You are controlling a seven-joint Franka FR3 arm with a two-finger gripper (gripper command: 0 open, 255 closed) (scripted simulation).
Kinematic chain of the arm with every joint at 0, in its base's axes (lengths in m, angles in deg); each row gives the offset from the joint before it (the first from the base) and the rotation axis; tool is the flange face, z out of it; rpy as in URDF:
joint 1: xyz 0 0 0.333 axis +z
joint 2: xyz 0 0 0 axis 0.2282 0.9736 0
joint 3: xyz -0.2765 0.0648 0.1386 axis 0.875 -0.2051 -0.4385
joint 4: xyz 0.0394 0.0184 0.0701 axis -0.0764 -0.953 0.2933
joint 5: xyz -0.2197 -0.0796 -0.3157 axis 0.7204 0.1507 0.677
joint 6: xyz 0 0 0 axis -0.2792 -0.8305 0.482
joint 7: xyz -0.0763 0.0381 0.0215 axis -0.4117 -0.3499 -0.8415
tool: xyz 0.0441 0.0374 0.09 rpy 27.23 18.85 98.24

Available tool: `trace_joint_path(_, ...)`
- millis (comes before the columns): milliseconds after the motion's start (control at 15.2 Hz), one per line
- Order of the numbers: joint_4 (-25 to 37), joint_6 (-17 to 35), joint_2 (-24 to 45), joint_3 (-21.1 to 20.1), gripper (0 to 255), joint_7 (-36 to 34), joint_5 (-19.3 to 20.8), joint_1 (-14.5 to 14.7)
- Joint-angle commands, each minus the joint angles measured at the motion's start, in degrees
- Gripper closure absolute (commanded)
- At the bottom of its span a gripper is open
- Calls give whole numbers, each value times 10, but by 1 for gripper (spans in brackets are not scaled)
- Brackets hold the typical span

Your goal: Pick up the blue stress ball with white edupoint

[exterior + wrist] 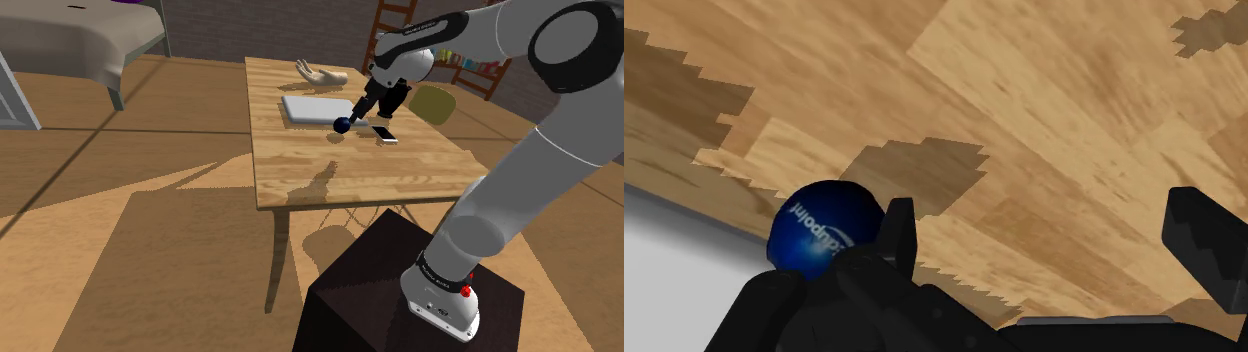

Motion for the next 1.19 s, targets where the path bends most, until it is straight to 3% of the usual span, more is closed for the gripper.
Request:
trace_joint_path(0,34,7,52,24,0,54,-49,6)
trace_joint_path(264,107,-2,156,47,0,157,-157,-6)
trace_joint_path(528,196,-31,261,41,0,239,-254,-49)
trace_joint_path(1122,181,2,295,26,0,278,-293,-61)
